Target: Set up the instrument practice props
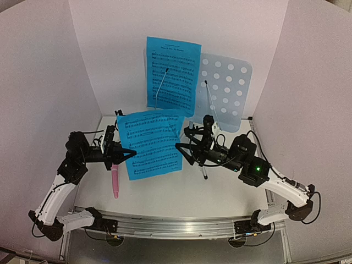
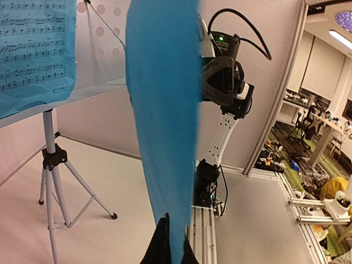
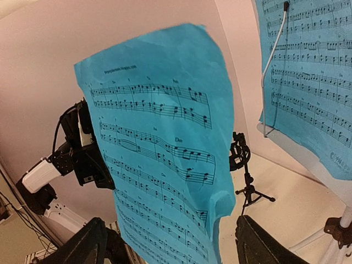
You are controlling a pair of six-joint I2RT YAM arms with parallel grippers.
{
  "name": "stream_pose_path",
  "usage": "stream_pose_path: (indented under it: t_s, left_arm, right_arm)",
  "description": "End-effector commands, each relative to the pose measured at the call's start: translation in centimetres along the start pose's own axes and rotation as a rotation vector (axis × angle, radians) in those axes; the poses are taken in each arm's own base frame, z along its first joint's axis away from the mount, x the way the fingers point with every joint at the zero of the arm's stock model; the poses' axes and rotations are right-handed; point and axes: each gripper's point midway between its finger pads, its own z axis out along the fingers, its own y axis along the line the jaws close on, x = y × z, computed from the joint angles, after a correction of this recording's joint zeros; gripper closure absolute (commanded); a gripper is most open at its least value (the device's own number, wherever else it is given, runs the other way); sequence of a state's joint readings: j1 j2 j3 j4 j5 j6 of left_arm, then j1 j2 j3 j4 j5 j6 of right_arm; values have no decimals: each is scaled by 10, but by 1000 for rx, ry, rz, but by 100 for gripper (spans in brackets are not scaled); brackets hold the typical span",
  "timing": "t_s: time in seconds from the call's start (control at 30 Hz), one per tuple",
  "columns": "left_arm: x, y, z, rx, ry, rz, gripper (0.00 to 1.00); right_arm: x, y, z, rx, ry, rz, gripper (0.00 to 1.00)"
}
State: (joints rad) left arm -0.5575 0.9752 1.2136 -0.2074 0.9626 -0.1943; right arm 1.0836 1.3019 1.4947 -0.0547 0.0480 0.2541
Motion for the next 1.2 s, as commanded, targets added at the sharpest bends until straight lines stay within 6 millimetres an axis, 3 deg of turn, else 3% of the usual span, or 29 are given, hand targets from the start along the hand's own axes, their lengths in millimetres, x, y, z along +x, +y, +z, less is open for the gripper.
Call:
stream_pose_path:
  t_s: [0.0, 0.17, 0.5, 0.73, 0.97, 1.1, 1.17]
  left_arm:
    - [-7, -26, -6, 88, 23, 119, 100]
    - [-9, -30, -6, 113, 21, 133, 100]
    - [-7, -38, -7, 148, 39, 192, 100]
    - [-6, -38, -6, 153, 39, 220, 100]
    - [-1, -31, -5, 123, 50, 170, 100]
    - [3, -19, -4, 56, 60, 141, 100]
    - [6, -12, -4, 13, 67, 133, 100]
  right_arm:
    - [-5, 14, -9, -52, 49, -93, 20]
    - [-4, 11, -1, -48, 82, -109, 20]
    - [-21, -27, 18, 80, 43, -71, 21]
    - [-9, -39, 22, 79, 74, -5, 22]
    - [3, -16, 25, -91, 136, 31, 58]
    - [4, -10, 24, -142, 153, 55, 91]
    - [5, -10, 21, -144, 154, 46, 100]
